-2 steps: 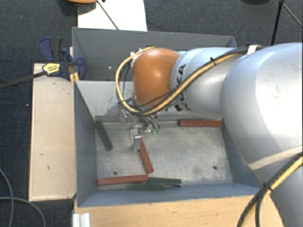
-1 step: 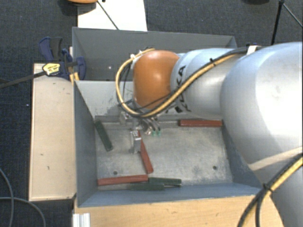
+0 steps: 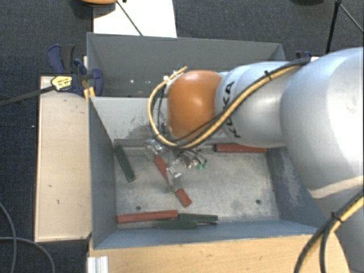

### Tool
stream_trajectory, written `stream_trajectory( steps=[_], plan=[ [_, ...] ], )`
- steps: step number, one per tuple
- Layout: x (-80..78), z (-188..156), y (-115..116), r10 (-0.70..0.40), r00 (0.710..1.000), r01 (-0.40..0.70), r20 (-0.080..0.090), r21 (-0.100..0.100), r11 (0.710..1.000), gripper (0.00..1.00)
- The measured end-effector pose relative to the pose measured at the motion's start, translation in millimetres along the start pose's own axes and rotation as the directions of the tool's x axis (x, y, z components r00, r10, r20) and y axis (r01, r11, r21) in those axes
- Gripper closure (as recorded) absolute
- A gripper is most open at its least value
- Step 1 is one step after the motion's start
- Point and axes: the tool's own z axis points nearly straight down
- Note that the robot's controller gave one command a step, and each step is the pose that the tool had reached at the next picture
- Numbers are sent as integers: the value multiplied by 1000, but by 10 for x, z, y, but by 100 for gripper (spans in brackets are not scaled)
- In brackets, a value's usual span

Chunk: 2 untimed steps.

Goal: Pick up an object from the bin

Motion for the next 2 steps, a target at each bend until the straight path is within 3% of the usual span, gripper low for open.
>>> stream_trajectory(
  steps=[1, 2],
  plan=[
    [148, 24, 56, -260, 966, 260, -1, 0, 966, 0],
    [249, -149, -267, -326, 945, 326, 1, -1, 945, 0]
  ],
)
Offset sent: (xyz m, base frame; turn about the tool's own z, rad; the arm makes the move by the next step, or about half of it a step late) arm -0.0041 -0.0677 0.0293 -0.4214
